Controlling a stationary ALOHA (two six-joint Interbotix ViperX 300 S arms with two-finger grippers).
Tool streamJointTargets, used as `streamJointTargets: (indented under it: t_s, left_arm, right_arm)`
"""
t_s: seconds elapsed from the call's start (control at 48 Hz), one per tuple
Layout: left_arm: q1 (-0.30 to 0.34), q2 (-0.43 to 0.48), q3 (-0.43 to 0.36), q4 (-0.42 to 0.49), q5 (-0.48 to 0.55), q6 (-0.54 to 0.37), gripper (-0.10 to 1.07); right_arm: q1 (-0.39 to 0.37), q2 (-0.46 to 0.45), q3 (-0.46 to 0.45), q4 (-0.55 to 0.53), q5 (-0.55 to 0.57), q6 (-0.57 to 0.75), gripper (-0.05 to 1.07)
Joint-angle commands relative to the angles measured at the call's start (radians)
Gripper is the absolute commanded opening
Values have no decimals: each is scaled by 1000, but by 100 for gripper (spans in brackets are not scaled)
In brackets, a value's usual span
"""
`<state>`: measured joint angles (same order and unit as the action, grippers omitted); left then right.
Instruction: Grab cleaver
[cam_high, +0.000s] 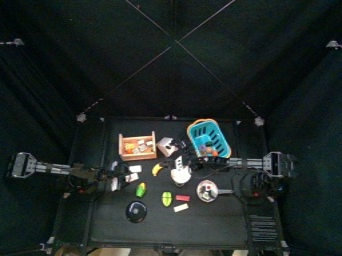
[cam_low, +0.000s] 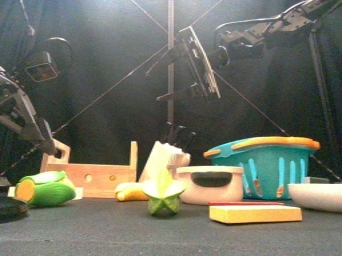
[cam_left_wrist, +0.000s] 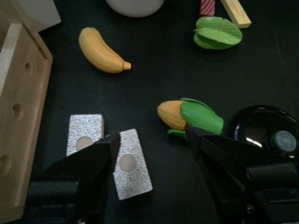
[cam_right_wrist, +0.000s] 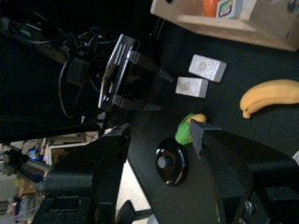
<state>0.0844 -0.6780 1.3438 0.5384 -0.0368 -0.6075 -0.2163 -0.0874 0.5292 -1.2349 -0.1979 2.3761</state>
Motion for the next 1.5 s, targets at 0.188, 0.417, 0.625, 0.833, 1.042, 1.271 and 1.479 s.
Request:
streamJointTargets:
  t_s: [0.188,0.417,0.625,0.833,1.042,1.271,1.479]
  left_arm:
    - [8,3,-9,2,-6,2,94]
    - [18,3,-9,2,-6,3,94]
    - [20,3,-8,0,-8,2,94]
    - [20,3,-5,0,-8,0,94]
    - [18,3,-5,2,-8,0,94]
    - [17,3,-5,0,-8,2,94]
    - [17,3,-5,0,-8,0,94]
  right_arm:
    - [-34,-11,5,51,-98,14,89]
    - [-46,23,-32,-101,-193,215,89]
    - [-86,26,-167,-575,-276,601,89]
    - [-97,69,-302,-1118,-469,1083,89]
    - [-101,95,-342,-1204,-535,1137,89]
    - [-95,109,-308,-1200,-535,1111,89]
    - [-89,91,-150,-1154,-417,1015,89]
